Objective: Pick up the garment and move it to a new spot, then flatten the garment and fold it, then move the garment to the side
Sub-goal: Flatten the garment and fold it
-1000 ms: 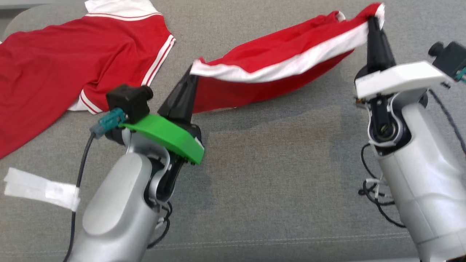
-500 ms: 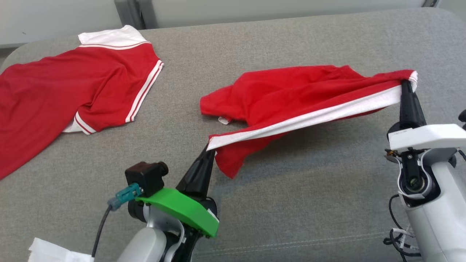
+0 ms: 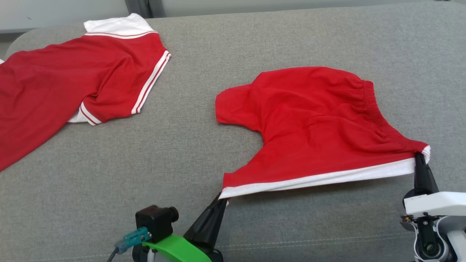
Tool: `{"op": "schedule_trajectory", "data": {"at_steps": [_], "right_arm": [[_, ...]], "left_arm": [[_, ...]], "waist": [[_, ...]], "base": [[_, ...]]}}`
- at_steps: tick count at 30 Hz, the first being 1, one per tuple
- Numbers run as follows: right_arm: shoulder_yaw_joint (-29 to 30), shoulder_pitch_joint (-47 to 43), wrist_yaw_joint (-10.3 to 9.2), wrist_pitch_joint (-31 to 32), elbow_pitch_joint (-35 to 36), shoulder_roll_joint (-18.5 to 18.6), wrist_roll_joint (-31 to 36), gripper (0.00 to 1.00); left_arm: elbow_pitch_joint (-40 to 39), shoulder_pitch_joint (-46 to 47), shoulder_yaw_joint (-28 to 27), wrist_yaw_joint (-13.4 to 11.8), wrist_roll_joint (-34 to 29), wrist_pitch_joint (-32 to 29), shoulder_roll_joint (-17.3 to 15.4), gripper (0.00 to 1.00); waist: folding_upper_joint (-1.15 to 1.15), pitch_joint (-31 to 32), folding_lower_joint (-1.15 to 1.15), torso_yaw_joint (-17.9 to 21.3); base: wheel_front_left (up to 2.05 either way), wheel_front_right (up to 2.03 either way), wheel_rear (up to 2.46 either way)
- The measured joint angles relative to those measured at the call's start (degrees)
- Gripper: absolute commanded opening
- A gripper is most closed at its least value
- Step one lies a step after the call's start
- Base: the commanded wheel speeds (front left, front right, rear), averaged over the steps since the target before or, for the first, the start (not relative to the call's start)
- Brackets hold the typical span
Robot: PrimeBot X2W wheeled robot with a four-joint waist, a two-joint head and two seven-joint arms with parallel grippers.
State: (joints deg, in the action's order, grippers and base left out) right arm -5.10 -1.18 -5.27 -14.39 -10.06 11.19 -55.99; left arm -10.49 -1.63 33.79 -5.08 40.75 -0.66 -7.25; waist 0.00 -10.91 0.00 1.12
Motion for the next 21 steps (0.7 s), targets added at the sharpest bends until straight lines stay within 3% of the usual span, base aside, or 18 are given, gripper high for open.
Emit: {"op": "schedule_trajectory", "data": {"at_steps": [7,21], "right_arm": [[6.5,-5.6,-0.36,0.4,7.3,-1.0,0.7,0.0],[3.6,-11.1,-0.67,1.7,12.1,-1.8,3.8,0.0]], "left_arm": [[-6.1,-7.2,-0.9,-0.2,1.6,-2.3,-0.8,0.0],[-14.5,-11.6,-4.9,-0.4,0.0,-5.1,-6.6,0.0]], "waist": [[0.0,-0.8,0.0,-2.3],[0.0,-1.9,0.0,-2.3]], "base": [[0.0,0.0,0.0],[0.0,0.0,0.0]]}}
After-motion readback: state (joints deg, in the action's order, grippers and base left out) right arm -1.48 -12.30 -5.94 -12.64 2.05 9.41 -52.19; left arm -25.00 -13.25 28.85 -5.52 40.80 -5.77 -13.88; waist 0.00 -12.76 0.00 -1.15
